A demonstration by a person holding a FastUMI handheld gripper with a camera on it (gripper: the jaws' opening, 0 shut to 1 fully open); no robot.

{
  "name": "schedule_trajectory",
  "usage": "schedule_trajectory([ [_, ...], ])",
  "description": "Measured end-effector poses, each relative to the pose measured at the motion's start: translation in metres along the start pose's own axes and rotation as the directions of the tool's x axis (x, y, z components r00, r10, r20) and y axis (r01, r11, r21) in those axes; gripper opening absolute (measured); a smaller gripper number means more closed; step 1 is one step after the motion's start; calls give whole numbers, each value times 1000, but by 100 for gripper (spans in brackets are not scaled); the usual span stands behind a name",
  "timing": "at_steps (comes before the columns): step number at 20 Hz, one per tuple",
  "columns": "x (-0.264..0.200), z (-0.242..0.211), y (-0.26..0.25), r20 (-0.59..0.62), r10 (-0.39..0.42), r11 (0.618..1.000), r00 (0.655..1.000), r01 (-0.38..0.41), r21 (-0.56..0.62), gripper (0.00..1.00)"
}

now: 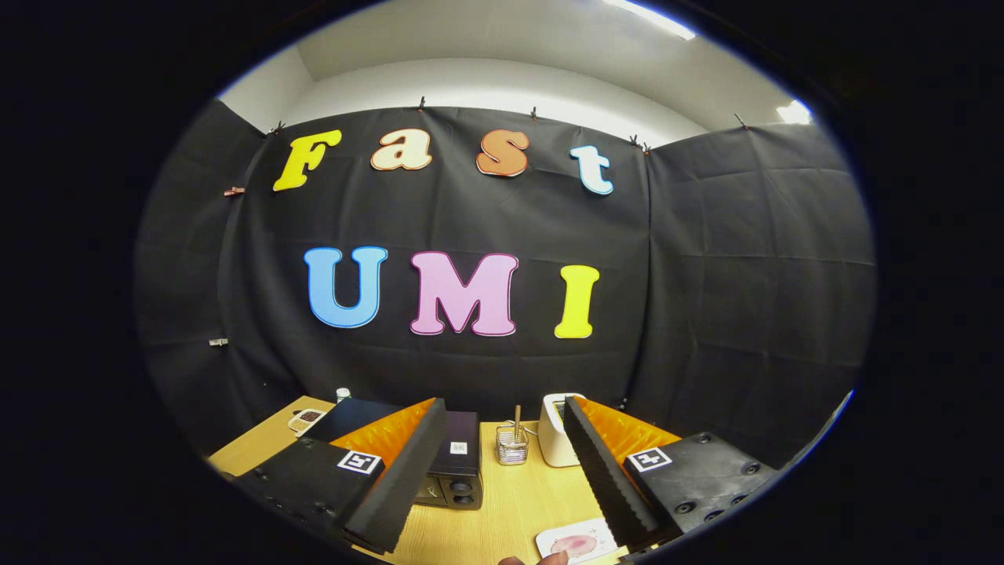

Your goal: Open the toaster oven, put the food inside, and close the toaster oven door.

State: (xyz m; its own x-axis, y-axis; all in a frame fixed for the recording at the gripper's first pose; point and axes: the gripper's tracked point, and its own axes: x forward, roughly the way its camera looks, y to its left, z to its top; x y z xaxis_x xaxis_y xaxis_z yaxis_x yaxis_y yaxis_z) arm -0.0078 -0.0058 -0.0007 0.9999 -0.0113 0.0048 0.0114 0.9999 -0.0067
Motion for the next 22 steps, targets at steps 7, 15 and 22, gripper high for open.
schedule_trajectory([
  [7, -1, -4, 0, -9, -3, 1000, 1000, 3, 1, 98],
  [15, 6, 0, 16, 14, 0, 1000, 1000, 0, 25, 98],
  [22, 28, -16, 85, 25, 50, 997, 998, -51, 64, 98],
])
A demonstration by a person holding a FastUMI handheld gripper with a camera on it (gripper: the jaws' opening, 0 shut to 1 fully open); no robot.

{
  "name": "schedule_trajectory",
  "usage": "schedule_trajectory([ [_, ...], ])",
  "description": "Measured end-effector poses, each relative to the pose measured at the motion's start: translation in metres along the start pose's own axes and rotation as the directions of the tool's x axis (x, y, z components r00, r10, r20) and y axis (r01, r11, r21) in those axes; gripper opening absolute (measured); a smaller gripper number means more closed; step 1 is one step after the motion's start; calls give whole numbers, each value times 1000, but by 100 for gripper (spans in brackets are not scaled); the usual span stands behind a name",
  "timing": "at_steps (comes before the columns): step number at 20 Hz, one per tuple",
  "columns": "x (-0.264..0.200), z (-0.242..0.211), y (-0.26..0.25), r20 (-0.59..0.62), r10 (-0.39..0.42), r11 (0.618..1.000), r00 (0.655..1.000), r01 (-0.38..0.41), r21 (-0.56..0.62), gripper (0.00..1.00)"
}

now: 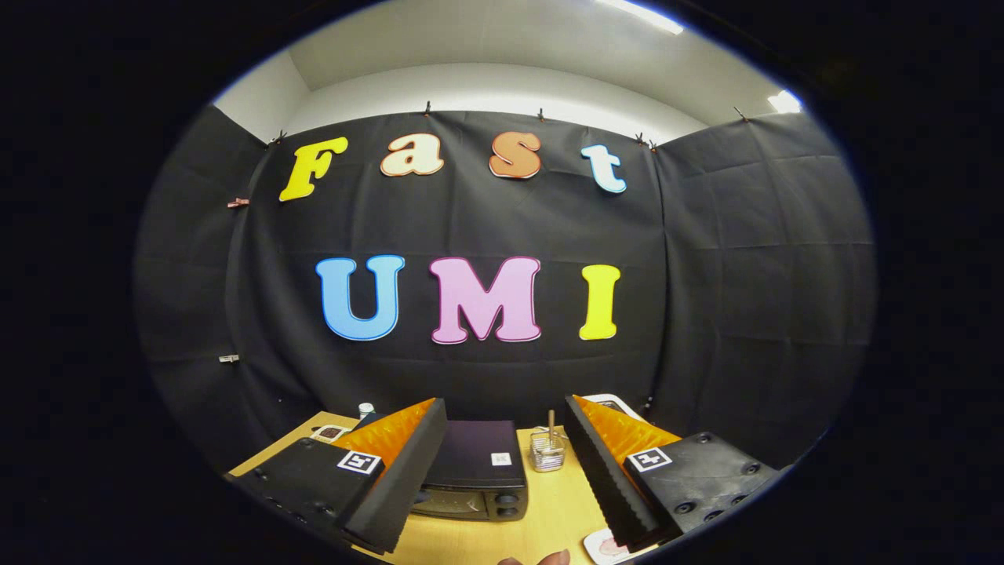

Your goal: Open the toaster oven, put the food inside, and close the toaster oven door.

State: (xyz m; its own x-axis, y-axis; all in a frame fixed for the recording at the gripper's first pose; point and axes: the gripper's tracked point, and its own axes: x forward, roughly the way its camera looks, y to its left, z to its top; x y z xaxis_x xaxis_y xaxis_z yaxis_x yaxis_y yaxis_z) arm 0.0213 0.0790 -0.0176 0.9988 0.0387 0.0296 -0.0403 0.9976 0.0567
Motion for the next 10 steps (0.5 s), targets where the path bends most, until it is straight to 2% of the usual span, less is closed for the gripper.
schedule_trajectory([
  [5, 21, -57, 59, -71, 55, 998, 996, -55, -3, 98],
  [10, 42, -122, 98, -179, 68, 997, 981, -72, -15, 98],
])
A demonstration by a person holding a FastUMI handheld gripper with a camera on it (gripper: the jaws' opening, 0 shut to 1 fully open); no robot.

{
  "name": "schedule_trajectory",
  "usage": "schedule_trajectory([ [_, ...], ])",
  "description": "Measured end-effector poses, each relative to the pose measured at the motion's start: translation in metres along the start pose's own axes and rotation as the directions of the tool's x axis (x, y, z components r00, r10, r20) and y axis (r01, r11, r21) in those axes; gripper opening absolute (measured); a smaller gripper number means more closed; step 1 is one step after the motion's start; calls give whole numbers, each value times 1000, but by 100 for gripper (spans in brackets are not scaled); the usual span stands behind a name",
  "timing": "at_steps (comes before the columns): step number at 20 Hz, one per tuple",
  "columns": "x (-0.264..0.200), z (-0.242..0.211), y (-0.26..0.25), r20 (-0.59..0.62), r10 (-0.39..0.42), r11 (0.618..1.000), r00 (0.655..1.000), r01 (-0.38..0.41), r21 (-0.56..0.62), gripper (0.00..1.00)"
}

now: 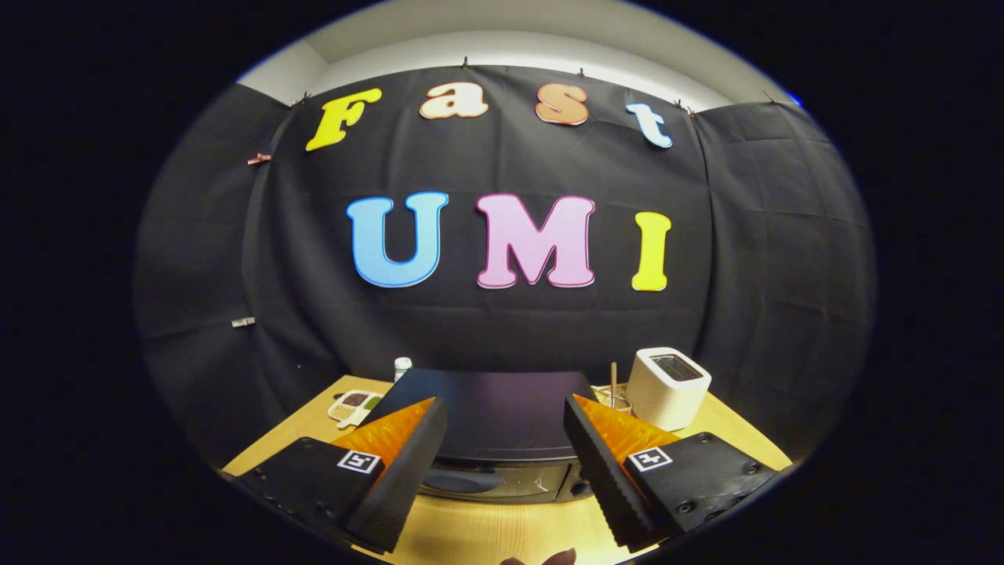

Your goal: Open the toaster oven, put the food inside, and close the toaster oven door.

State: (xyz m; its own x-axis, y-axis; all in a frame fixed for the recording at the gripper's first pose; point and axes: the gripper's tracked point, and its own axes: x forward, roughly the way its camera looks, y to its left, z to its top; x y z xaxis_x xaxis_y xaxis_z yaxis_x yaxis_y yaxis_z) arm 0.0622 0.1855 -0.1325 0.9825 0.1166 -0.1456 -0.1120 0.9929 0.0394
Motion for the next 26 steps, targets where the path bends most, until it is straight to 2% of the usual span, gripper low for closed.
schedule_trajectory([
  [6, 34, -70, 26, -173, -1, 1000, 985, 1, 5, 98],
  [12, 57, -116, 37, -296, -8, 1000, 955, 16, 26, 99],
  [19, 62, -117, 35, -281, -58, 998, 958, 66, 20, 98],
  [26, 20, -140, 30, -295, -49, 998, 954, 59, 25, 98],
])
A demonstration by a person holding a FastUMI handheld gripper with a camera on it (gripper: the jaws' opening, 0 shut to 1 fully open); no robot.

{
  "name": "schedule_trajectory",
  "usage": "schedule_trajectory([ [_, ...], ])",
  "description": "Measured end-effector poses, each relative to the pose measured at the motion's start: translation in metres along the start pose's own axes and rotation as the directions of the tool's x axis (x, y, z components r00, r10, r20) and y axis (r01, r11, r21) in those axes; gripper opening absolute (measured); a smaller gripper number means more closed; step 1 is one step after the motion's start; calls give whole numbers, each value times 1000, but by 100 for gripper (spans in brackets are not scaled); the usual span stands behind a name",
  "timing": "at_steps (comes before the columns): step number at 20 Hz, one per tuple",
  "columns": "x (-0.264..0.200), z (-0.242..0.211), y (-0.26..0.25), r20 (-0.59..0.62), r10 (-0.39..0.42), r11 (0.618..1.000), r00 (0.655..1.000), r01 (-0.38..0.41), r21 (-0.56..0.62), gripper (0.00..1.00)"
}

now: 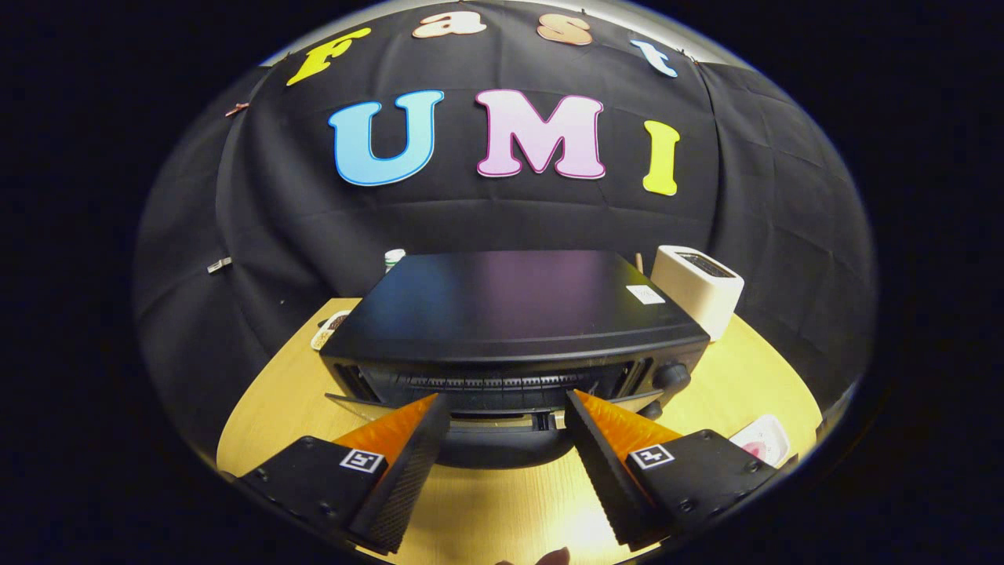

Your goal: Open the toaster oven, put the food inside, and close the toaster oven door.

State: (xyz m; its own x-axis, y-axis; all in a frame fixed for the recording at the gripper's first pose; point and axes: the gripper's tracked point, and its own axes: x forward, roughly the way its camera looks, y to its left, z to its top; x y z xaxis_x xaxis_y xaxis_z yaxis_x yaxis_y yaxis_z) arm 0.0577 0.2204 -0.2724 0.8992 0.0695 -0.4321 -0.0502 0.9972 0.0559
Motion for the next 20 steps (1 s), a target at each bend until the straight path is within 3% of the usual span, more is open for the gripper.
schedule_trajectory([
  [9, -34, -65, -1, -144, 25, 1000, 989, -27, -10, 99],
  [20, -63, -155, -7, -364, 77, 995, 928, -93, -29, 99],
])
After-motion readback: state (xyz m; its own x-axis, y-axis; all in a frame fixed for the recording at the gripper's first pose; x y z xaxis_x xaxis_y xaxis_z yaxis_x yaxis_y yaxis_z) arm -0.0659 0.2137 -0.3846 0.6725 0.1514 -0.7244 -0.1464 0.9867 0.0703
